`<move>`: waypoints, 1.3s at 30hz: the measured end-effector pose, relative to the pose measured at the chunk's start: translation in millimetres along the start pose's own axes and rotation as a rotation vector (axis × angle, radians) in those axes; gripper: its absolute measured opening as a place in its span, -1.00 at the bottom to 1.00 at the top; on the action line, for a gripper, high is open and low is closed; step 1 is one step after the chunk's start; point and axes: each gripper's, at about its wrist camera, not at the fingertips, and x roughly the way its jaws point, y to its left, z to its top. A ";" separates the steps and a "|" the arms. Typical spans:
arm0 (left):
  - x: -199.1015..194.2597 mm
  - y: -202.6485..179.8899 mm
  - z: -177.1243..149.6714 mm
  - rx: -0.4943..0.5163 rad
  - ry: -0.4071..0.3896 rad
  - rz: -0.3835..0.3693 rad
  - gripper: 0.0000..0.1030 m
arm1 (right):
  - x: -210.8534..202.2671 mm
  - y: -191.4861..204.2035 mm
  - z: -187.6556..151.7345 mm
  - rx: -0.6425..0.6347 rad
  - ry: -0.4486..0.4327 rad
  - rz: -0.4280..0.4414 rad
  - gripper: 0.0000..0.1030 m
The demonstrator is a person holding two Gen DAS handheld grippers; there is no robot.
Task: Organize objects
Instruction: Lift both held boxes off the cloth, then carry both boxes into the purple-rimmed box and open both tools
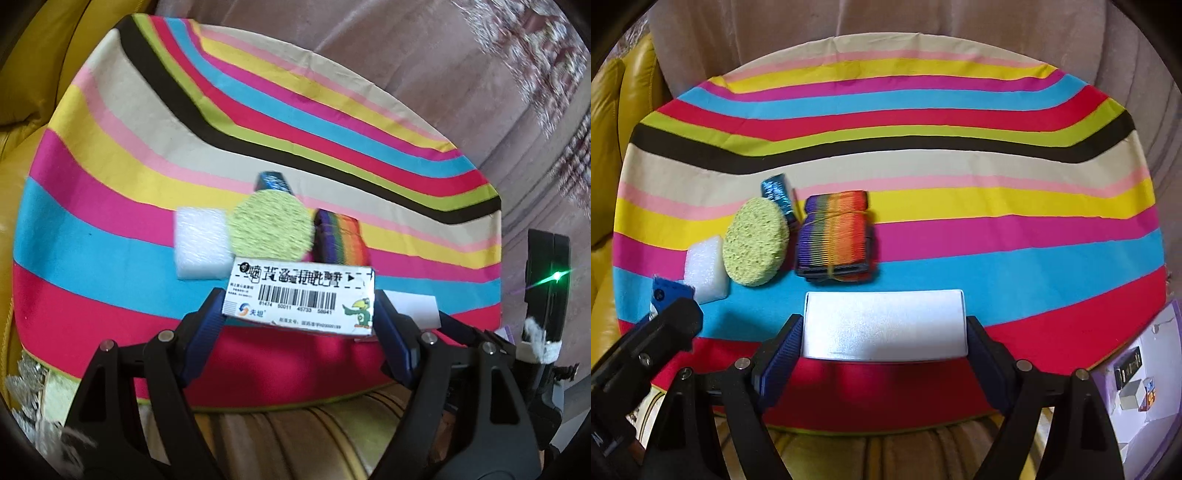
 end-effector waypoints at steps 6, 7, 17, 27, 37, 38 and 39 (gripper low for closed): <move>-0.9 -28.2 -5.8 0.054 0.018 -0.001 0.56 | -20.1 -26.0 -9.4 0.029 -0.032 -0.014 0.65; -1.0 -31.1 -6.4 0.058 0.021 -0.003 0.56 | -22.9 -29.6 -10.8 0.033 -0.038 -0.020 0.65; 3.0 -83.4 -22.5 0.139 0.051 -0.029 0.56 | -53.8 -85.0 -31.7 0.096 -0.078 -0.052 0.65; 9.6 -133.4 -37.6 0.225 0.084 -0.063 0.56 | -75.5 -142.7 -56.7 0.181 -0.090 -0.081 0.65; 20.0 -186.2 -56.1 0.326 0.131 -0.121 0.56 | -93.1 -195.9 -82.9 0.293 -0.087 -0.134 0.65; 21.1 -193.1 -59.0 0.339 0.137 -0.131 0.56 | -94.4 -199.8 -85.2 0.300 -0.086 -0.139 0.65; 21.6 -197.2 -60.8 0.348 0.141 -0.135 0.56 | -96.2 -204.2 -87.6 0.306 -0.086 -0.142 0.65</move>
